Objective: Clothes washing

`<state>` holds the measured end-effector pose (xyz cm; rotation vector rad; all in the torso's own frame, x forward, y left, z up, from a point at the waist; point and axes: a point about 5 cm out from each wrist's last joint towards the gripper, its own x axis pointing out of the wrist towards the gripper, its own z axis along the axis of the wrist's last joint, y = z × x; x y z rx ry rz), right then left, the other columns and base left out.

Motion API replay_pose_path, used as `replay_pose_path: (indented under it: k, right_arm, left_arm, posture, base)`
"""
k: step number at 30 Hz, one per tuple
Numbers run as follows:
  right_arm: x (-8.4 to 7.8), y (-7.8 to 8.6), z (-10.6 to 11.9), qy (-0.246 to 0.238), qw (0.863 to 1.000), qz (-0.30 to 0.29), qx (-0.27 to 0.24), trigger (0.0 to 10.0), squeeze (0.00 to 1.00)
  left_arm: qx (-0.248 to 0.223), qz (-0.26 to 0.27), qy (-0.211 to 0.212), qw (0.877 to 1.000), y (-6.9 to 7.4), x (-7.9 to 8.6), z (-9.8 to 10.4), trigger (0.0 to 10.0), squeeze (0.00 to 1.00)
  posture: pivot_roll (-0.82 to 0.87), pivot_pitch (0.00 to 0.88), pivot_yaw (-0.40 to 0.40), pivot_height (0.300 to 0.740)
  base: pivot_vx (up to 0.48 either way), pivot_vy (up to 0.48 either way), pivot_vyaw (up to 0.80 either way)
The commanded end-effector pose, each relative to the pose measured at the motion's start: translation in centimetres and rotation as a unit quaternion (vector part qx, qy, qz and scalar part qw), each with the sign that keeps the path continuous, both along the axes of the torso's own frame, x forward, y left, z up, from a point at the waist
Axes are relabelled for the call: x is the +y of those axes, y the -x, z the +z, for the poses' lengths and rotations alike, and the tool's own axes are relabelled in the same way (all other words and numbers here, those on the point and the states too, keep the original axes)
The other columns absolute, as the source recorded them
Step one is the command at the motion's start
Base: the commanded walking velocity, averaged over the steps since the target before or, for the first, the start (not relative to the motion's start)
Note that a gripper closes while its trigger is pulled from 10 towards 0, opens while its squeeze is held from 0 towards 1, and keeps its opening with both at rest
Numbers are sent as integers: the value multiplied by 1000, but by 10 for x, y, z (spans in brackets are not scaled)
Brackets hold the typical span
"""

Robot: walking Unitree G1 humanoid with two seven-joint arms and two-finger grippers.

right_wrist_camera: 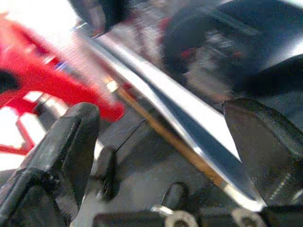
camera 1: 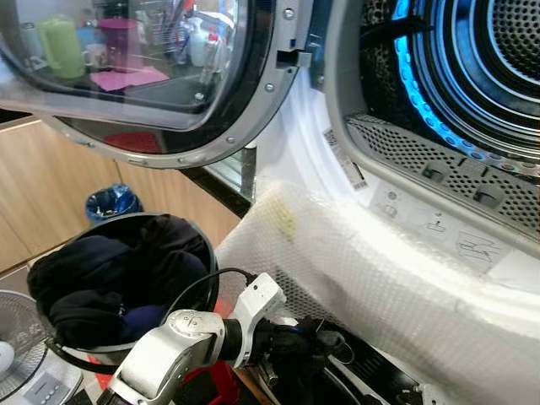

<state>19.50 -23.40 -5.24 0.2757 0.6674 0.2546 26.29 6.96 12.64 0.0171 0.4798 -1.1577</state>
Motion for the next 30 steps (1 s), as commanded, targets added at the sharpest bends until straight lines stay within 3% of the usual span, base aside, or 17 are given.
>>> replay_pose_path:
  k: [1, 7, 11, 12, 13, 15, 16, 22, 30]
  right_arm:
    - [-4, 3, 3, -15, 999, 43, -1, 10000, 1000]
    - [4, -1, 10, -67, 992, 109, -24, 10000, 1000]
    - [30, -5, 14, -105, 977, 178, -50, 10000, 1000]
    - [33, -5, 14, -113, 975, 185, -53, 10000, 757]
    - [35, -5, 15, -122, 972, 192, -57, 10000, 0]
    - [39, -4, 18, -149, 966, 202, -67, 10000, 0]
    - [43, 0, 21, -176, 953, 235, -72, 10000, 0]
    - [56, 6, 29, -217, 931, 277, -96, 10000, 0]
    - [76, 3, 36, -226, 929, 267, -122, 10000, 0]
  left_arm:
    - [2, -14, -3, 1000, 3, -3, -4, 0, 0]
    - [7, -23, -7, 1000, 4, -7, -10, 0, 0]
    - [18, -41, -8, 999, 8, -14, -18, 0, 0]
    - [20, -44, -7, 999, 8, -15, -19, 0, 0]
    - [21, -46, -8, 999, 8, -16, -20, 0, 0]
    - [25, -53, -8, 998, 10, -19, -23, 0, 0]
    - [29, -67, -6, 997, 12, -24, -26, 0, 0]
    - [28, -95, 1, 995, 14, -37, -26, 0, 0]
    - [24, -121, 16, 992, 16, -54, -26, 0, 0]
  posture:
    - [418, 116, -86, 740]
    - [411, 117, -85, 740]
    - [408, 124, -92, 740]
    - [405, 125, -93, 740]
    - [405, 125, -93, 740]
    - [399, 125, -91, 740]
    - [399, 125, -91, 740]
    - [368, 127, -95, 740]
    - [338, 131, -94, 740]
  base:
    - [0, 0, 0]
    - [0, 0, 0]
    - [0, 0, 0]
    - [0, 0, 0]
    - [0, 0, 0]
    - [0, 0, 0]
    - [0, 0, 0]
    - [0, 0, 0]
    - [0, 0, 0]
